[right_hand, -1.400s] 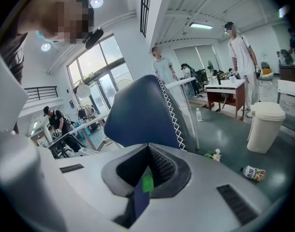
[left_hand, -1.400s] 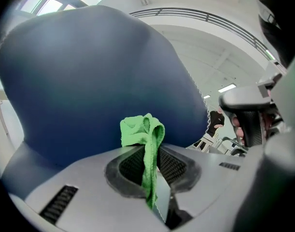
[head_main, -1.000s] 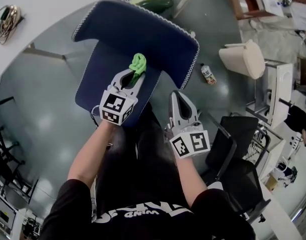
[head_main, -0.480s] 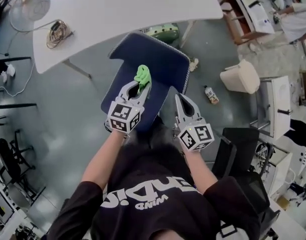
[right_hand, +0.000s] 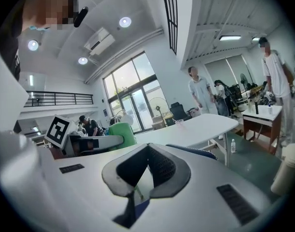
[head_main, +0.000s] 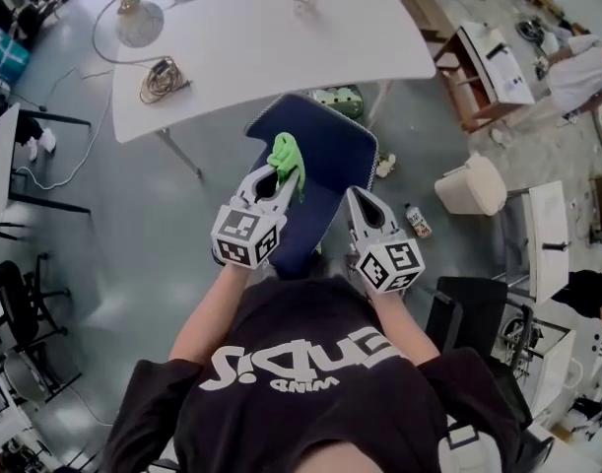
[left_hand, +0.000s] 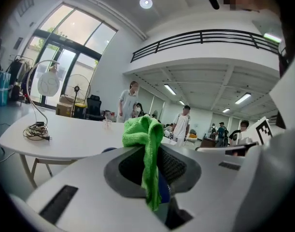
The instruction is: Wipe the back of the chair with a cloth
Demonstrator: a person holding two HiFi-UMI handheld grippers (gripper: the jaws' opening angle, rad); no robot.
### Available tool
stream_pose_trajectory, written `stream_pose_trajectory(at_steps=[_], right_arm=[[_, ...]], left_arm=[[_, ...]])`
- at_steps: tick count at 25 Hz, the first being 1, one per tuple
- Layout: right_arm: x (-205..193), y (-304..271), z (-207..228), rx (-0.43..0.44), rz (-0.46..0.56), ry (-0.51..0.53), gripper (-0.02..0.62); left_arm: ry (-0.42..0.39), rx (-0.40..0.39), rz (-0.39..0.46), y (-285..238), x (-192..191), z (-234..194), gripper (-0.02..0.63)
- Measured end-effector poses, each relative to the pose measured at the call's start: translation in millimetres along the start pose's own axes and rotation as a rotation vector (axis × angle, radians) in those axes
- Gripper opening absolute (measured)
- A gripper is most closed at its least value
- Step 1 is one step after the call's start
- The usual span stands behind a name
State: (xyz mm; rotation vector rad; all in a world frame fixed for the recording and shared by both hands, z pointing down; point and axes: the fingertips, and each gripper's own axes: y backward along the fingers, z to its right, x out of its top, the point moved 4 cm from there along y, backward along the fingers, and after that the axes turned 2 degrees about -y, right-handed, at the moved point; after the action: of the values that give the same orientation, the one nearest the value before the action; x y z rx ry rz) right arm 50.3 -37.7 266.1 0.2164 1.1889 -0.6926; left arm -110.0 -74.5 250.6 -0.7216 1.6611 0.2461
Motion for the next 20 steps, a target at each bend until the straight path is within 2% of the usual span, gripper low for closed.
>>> stream_pose_trajectory(at_steps=[8,15,20], right_arm=[[13,0,-45,0.087,0.0,0.067,-0.006],[6,-5,-49,0.095,-0.005,0.103,-0.006],[-4,-14,-51,0.084,-0.011,0.114,-0.006]], left_arm=[[-0.032,0.083,0.099,81,30,-16,0.057],[-0.023,0.21,0.156,127,19,-40,0.057],[-0.053,0.241,0.151,139,4,-51,0.057]])
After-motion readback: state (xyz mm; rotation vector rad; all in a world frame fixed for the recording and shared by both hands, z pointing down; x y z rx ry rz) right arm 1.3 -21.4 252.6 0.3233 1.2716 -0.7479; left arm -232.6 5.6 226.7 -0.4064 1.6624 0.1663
